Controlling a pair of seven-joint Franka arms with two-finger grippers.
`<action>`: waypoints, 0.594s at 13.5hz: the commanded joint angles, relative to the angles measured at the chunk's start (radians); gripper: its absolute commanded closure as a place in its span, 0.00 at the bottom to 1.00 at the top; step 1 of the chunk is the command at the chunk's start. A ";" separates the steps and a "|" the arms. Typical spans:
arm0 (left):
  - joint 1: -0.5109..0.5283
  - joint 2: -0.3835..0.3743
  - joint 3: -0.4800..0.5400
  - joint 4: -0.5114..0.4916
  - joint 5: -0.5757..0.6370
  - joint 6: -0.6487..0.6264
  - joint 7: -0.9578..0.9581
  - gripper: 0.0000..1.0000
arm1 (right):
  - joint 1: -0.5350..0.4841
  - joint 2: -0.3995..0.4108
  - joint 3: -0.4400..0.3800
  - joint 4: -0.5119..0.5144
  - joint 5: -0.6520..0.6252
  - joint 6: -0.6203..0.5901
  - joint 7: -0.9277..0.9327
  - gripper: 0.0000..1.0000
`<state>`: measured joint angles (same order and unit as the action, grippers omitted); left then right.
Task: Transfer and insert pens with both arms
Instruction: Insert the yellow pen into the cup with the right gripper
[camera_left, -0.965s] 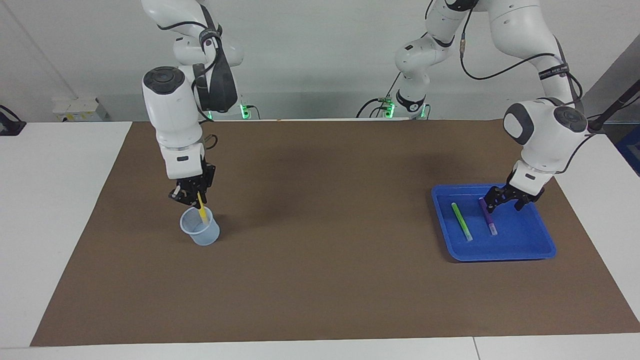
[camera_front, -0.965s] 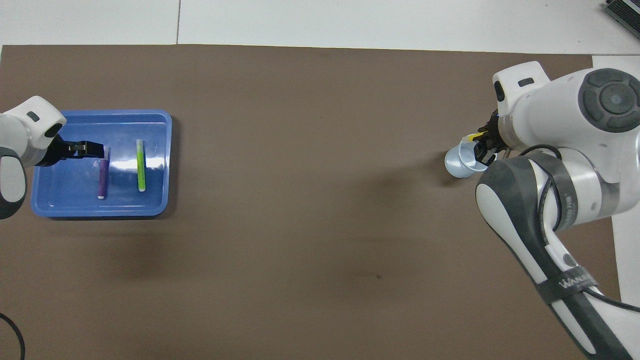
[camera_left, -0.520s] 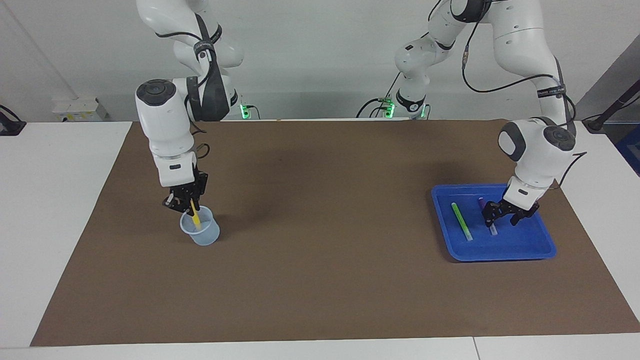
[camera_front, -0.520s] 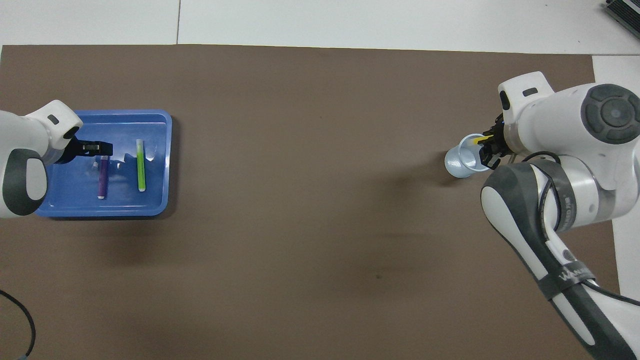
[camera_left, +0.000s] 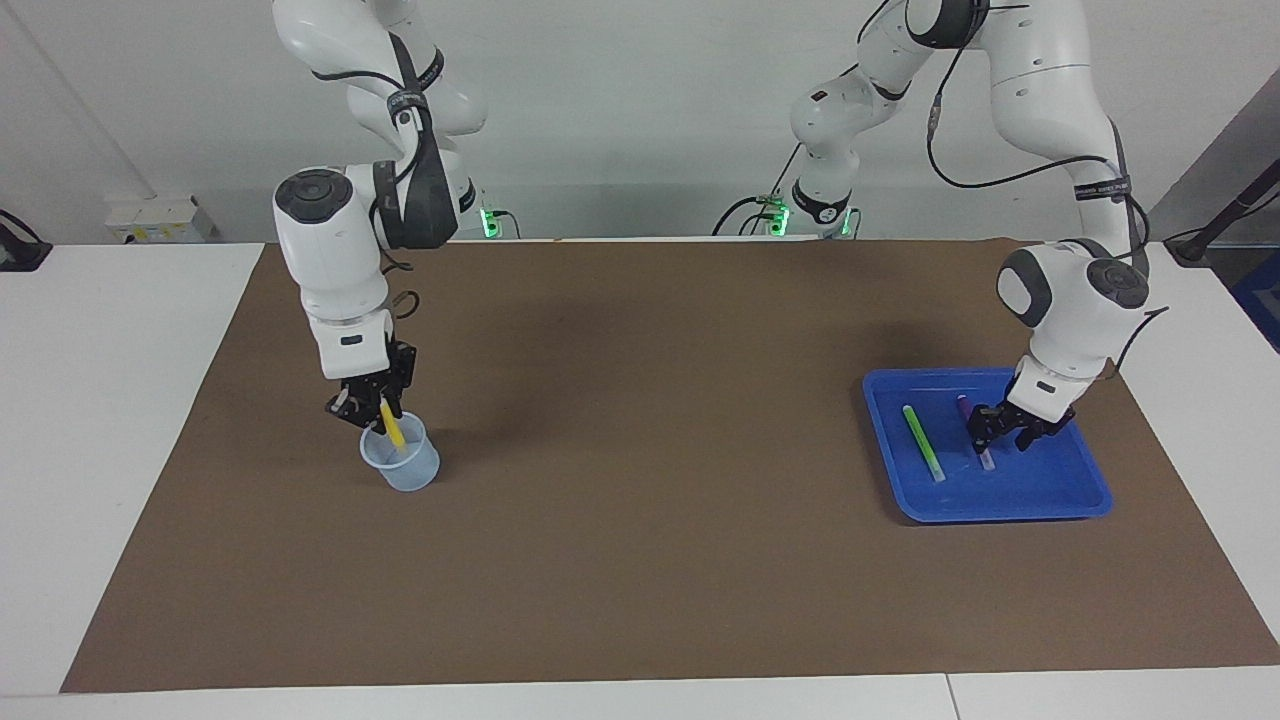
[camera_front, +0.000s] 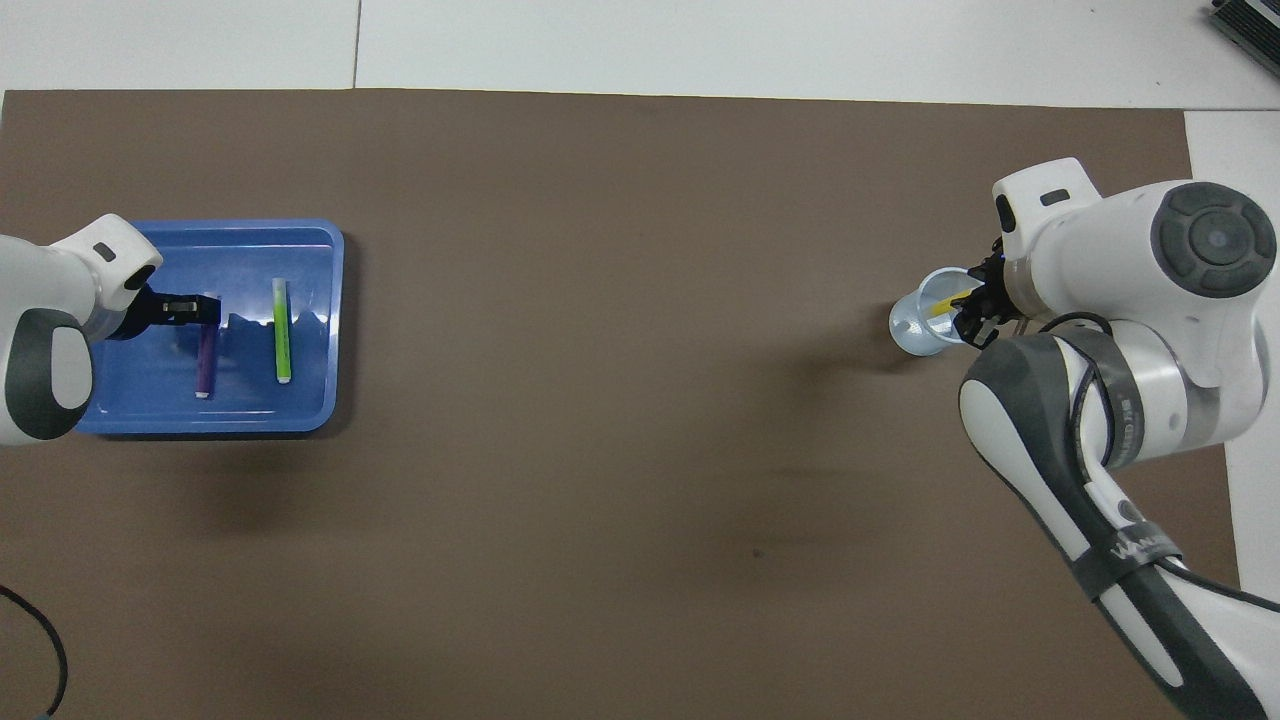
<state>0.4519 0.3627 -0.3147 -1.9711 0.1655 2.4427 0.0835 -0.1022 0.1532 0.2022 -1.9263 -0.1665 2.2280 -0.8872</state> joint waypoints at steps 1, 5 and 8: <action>0.013 -0.007 -0.011 -0.021 0.019 0.006 0.007 0.32 | -0.024 -0.021 0.017 -0.026 -0.007 0.015 -0.001 0.00; 0.013 -0.008 -0.011 -0.031 0.019 0.003 0.007 0.38 | 0.044 -0.075 0.031 0.064 0.117 -0.134 0.080 0.00; 0.011 -0.010 -0.012 -0.037 0.019 0.003 0.007 0.50 | 0.120 -0.130 0.049 0.076 0.123 -0.188 0.297 0.00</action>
<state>0.4519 0.3628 -0.3181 -1.9888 0.1656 2.4416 0.0842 -0.0156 0.0643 0.2365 -1.8487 -0.0578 2.0777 -0.7104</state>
